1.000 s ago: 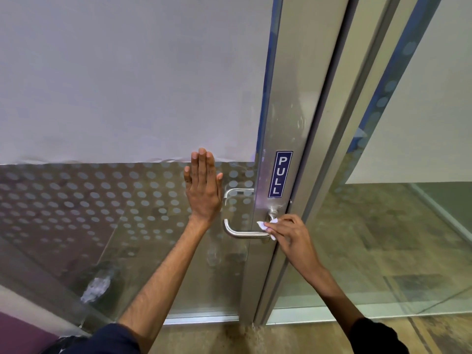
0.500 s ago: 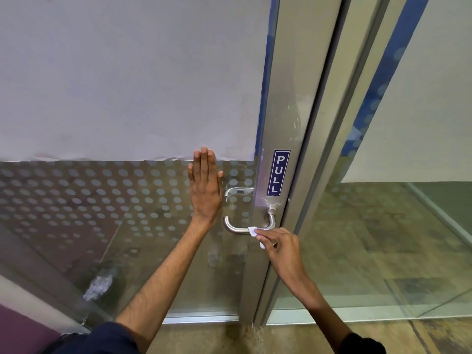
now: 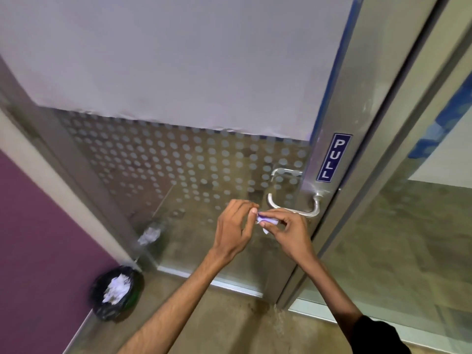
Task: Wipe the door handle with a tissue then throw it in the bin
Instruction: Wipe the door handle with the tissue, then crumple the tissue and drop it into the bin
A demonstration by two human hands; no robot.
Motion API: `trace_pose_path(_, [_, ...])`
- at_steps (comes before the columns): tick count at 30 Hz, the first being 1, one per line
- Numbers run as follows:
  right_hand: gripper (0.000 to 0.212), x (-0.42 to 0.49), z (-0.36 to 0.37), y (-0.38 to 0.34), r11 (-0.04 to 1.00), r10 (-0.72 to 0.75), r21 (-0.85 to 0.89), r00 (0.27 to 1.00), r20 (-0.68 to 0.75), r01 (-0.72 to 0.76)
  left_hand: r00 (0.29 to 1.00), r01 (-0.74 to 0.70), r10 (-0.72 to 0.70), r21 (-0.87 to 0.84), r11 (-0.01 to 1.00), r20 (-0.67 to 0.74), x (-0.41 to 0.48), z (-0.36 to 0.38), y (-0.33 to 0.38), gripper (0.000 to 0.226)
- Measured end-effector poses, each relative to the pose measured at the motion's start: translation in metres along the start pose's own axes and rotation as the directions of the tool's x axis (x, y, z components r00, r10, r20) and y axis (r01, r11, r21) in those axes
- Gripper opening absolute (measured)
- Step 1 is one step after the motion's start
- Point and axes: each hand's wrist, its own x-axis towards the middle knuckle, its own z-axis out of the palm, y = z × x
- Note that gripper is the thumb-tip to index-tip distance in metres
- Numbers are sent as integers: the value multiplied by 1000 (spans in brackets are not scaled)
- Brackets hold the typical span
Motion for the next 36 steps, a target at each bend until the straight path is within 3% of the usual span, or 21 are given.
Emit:
trace_pose_path(7, [20, 0, 53, -8, 997, -4, 79, 993, 117, -5, 974, 211, -210, -3, 977, 89, -53, -40, -22, 20])
trace_pose_path(15, [23, 0, 118, -19, 984, 67, 142, 967, 247, -105, 918, 397, -397, 64, 916, -15, -94, -96, -47, 20])
trace_pose_path(23, [18, 0, 210, -48, 993, 93, 35, 939, 331, -111, 855, 519, -508, 152, 841, -109, -132, -172, -97, 18])
trace_pose_path(29, [13, -6, 294, -79, 994, 84, 34, 924, 372, -104, 781, 625, -607, 195, 756, -150, -173, -233, -140, 19])
trace_pose_path(36, [11, -19, 391, -109, 996, 64, 28, 883, 464, -87, 643, 765, -714, 201, 612, -277, -220, -300, -179, 20])
